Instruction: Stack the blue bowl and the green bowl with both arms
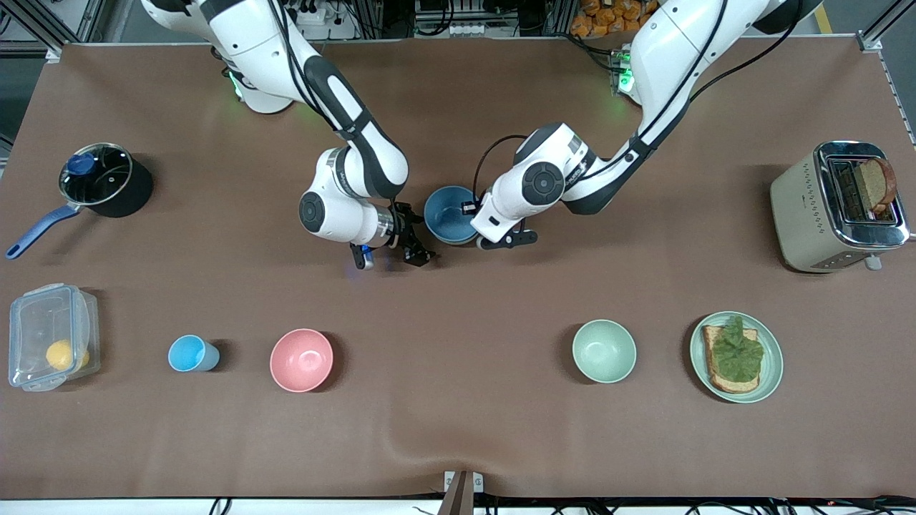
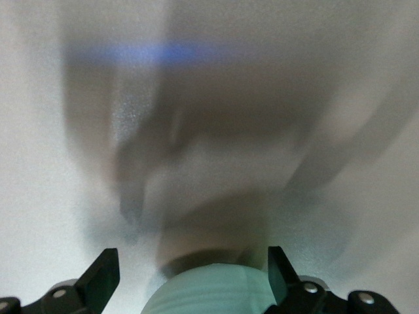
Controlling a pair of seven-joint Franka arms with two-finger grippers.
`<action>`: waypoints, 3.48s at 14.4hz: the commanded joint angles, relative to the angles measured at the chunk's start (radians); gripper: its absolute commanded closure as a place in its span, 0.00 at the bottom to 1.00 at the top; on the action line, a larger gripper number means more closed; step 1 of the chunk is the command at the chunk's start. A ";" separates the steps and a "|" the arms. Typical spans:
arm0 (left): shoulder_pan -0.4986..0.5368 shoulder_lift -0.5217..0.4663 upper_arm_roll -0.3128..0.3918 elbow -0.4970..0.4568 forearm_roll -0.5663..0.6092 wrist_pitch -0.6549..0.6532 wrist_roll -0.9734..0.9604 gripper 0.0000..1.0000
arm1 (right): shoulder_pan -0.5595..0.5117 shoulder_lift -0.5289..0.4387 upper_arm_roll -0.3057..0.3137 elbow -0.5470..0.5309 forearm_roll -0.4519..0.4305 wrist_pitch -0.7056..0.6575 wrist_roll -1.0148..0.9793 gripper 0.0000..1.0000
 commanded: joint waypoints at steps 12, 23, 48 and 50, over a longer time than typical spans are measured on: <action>0.000 -0.070 0.004 0.027 0.023 -0.013 -0.062 0.00 | -0.001 -0.007 0.003 -0.009 0.027 0.009 -0.019 0.00; 0.204 -0.480 0.005 0.056 0.066 -0.326 -0.051 0.00 | -0.046 -0.054 -0.007 -0.007 0.011 -0.083 -0.087 0.00; 0.341 -0.606 0.341 0.386 0.104 -0.854 0.634 0.00 | -0.650 -0.429 -0.089 0.261 -0.783 -1.008 -0.762 0.00; 0.256 -0.620 0.436 0.384 0.101 -0.854 0.667 0.00 | -0.653 -0.455 -0.111 0.263 -0.840 -0.972 -0.837 0.00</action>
